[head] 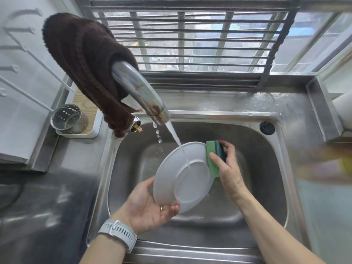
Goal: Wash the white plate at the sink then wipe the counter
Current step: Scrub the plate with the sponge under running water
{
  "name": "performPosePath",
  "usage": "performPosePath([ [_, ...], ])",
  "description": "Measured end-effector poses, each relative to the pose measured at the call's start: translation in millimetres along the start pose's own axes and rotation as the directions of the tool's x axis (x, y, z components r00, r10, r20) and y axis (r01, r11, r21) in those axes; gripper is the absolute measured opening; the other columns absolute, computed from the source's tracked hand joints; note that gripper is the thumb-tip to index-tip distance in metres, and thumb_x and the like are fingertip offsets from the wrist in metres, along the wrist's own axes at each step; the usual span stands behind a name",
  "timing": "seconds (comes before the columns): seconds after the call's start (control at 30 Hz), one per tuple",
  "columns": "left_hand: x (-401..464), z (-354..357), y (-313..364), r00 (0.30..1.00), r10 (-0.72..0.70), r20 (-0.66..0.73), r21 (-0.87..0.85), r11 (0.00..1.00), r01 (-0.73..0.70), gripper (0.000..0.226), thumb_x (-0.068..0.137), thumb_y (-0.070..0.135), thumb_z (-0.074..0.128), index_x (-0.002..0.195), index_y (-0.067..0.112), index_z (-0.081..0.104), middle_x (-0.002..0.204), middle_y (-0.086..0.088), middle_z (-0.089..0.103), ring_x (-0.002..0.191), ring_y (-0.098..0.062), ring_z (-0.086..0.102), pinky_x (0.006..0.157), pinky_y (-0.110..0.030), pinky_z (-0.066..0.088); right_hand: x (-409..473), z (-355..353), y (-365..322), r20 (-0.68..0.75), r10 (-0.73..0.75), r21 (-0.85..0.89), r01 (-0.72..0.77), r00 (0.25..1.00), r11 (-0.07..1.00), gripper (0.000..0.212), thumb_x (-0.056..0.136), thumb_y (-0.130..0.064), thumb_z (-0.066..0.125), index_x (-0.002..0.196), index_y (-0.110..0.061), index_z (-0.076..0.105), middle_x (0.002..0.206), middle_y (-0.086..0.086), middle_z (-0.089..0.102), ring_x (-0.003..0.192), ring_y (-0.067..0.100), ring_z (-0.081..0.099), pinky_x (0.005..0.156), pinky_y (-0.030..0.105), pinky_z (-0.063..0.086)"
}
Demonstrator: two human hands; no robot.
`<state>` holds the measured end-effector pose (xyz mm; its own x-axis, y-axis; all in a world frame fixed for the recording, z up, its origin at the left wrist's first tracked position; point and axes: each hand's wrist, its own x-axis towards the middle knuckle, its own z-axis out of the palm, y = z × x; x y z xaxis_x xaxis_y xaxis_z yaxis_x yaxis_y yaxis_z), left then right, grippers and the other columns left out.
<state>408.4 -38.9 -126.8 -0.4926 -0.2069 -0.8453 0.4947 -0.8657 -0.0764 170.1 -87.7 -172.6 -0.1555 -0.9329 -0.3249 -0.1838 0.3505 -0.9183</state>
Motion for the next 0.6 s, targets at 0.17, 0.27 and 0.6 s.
performPosePath([
  [0.17,-6,6,8,0.998,0.003,0.065,0.18,0.984,-0.014,0.072,0.081,0.048,0.08,0.134,0.003,0.063,0.116,-0.027,0.062,0.091,-0.033,0.062,0.08,-0.039,0.06,-3,-8,28,-0.11,0.226,-0.072,-0.234,0.968,0.97,0.058,0.083,-0.053,0.062,0.136,-0.041,0.04,0.137,0.003,0.046,0.12,0.02,0.048,0.106,0.042,0.039],
  [0.27,0,16,8,0.982,0.01,-0.189,0.45,0.89,0.078,0.049,0.097,0.041,0.063,0.137,0.021,0.043,0.082,-0.015,0.062,0.059,-0.02,0.054,0.05,-0.027,0.048,0,-13,31,-0.17,0.32,-0.166,-0.347,0.932,0.923,0.059,0.088,-0.052,0.059,0.141,-0.039,0.036,0.141,0.009,0.04,0.109,0.024,0.046,0.096,0.041,0.037],
  [0.6,20,47,-9,0.814,0.577,-0.069,0.513,0.72,-0.467,0.024,0.106,0.034,0.048,0.126,0.032,0.062,0.117,0.001,0.076,0.11,-0.025,0.071,0.101,-0.047,0.055,-6,-22,14,-0.195,0.384,-0.309,-0.428,0.902,0.849,0.057,0.092,-0.055,0.054,0.14,-0.027,0.041,0.133,0.018,0.04,0.108,0.039,0.052,0.1,0.043,0.04],
])
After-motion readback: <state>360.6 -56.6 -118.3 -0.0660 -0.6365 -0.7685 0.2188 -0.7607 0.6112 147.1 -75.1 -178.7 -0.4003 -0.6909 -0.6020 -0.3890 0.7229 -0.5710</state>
